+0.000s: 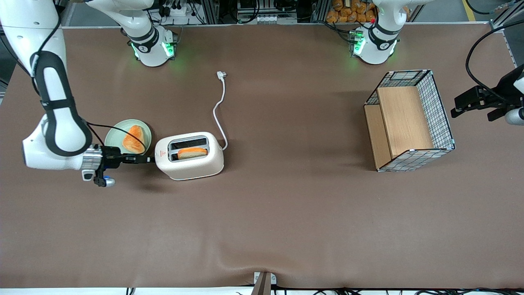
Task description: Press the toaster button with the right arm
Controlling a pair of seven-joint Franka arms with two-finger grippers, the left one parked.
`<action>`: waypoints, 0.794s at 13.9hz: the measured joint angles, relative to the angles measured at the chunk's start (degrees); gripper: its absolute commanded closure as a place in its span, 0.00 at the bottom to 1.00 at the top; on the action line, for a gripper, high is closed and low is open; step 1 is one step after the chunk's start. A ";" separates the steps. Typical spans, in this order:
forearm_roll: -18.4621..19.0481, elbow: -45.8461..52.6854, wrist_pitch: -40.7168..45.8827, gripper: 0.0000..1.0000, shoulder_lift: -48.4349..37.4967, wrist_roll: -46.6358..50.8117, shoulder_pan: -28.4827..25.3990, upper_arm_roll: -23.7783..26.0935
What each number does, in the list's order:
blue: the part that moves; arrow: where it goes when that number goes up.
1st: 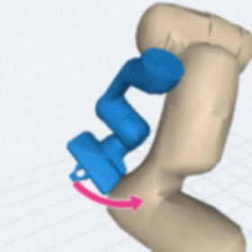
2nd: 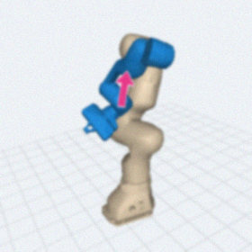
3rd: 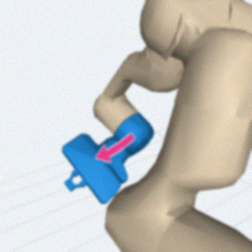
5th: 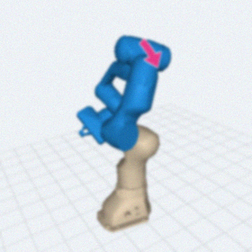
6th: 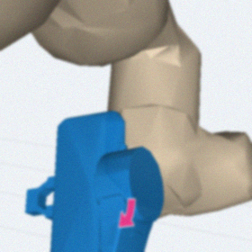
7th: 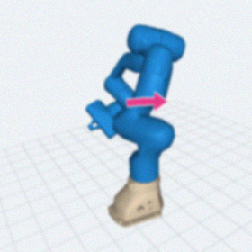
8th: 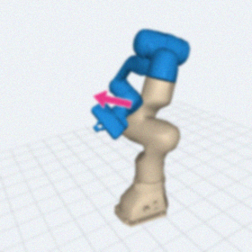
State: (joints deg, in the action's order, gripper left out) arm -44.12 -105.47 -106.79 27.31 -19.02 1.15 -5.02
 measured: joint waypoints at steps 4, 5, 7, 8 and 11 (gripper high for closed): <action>4.97 6.87 8.10 0.70 -0.05 3.99 0.56 -1.73; 6.09 8.44 9.57 0.65 -0.14 4.92 0.65 -2.01; 8.84 11.14 11.55 0.46 -0.79 6.97 0.66 -2.21; 10.51 12.14 12.15 0.45 -1.64 7.70 0.64 -2.20; 17.06 14.30 13.76 0.40 -6.07 8.44 0.63 -2.20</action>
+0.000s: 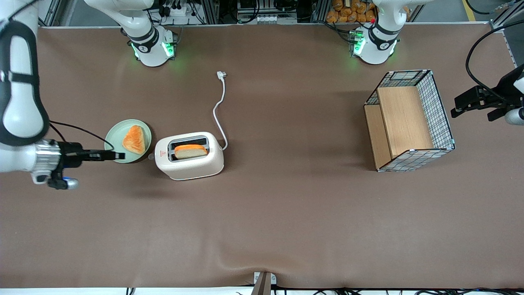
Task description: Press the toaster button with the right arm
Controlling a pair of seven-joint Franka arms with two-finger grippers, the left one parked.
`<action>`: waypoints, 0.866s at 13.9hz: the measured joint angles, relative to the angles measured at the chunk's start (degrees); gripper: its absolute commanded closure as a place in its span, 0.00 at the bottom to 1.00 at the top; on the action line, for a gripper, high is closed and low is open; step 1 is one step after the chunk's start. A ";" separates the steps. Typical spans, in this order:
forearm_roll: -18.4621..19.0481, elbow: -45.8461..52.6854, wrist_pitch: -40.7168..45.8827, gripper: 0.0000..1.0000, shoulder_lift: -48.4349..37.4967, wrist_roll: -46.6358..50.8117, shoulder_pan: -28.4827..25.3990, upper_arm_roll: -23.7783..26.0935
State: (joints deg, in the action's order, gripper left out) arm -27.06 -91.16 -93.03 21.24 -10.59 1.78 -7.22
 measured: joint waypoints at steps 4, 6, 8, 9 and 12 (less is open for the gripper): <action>10.50 5.09 6.67 0.00 -6.16 0.25 -0.18 0.17; 15.15 7.15 8.72 0.00 -8.72 0.31 -0.24 0.29; 18.68 7.83 9.78 0.00 -11.52 0.33 -0.25 0.34; 19.87 7.88 10.63 0.00 -12.88 0.33 -0.24 0.32; 23.17 7.90 11.81 0.00 -16.47 0.34 -0.23 0.33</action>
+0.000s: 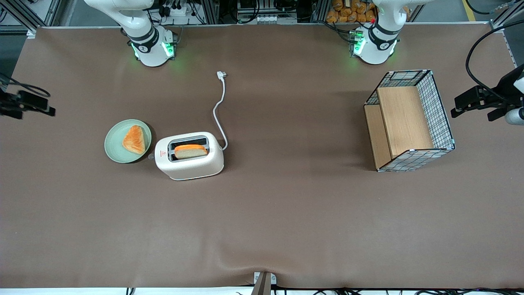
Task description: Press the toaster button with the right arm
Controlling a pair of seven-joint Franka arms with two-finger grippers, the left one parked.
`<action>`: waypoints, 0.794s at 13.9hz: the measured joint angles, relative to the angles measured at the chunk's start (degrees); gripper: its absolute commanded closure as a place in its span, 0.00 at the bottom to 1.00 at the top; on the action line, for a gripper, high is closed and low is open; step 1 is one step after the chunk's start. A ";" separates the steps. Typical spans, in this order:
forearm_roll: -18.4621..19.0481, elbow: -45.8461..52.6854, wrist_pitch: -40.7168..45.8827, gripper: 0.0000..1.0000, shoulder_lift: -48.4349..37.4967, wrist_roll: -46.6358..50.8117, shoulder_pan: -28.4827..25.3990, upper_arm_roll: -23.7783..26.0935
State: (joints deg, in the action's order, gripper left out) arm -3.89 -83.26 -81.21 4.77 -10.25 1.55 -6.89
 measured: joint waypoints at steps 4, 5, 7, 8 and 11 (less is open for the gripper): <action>1.59 -0.55 -0.03 0.00 -4.46 0.03 -0.01 0.11; 1.80 -1.09 -0.38 0.00 -5.24 0.03 -0.01 0.20; 2.03 -3.37 -2.33 0.00 -6.73 0.32 -0.03 0.69; 2.31 -5.04 -3.73 0.00 -7.69 1.23 -0.10 1.22; 3.30 -9.76 -6.22 0.00 -11.28 2.95 -0.49 3.03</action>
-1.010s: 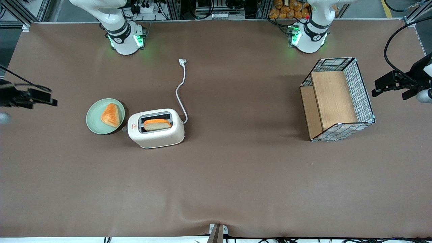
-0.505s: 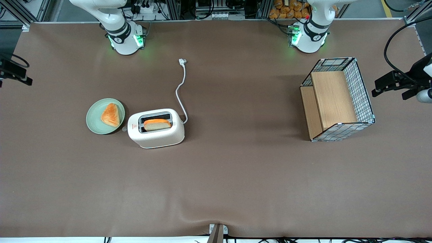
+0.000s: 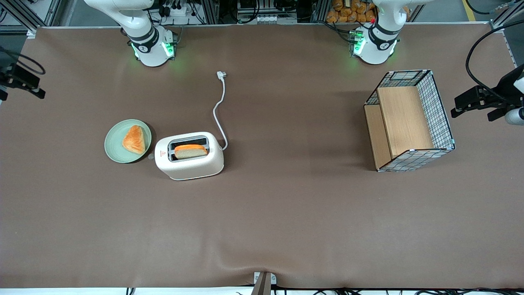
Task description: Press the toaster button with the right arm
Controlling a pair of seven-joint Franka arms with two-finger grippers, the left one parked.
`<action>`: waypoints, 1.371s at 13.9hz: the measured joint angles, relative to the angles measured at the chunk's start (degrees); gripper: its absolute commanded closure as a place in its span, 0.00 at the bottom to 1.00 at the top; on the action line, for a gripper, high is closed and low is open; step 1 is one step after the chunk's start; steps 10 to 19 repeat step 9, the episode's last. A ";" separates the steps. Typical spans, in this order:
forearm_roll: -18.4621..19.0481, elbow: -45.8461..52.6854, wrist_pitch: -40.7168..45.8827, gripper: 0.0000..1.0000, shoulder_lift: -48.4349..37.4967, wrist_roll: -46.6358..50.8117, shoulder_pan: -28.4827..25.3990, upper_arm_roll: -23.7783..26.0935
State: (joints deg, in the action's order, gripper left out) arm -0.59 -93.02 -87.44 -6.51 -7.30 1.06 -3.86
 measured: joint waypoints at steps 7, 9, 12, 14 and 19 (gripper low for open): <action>0.28 -0.65 2.08 0.00 -1.46 3.36 -0.12 0.99; 0.29 -0.62 2.13 0.00 -1.46 3.62 -0.18 1.14; 0.29 -0.62 2.13 0.00 -1.46 3.62 -0.18 1.14; 0.29 -0.62 2.13 0.00 -1.46 3.62 -0.18 1.14; 0.29 -0.62 2.13 0.00 -1.46 3.62 -0.18 1.14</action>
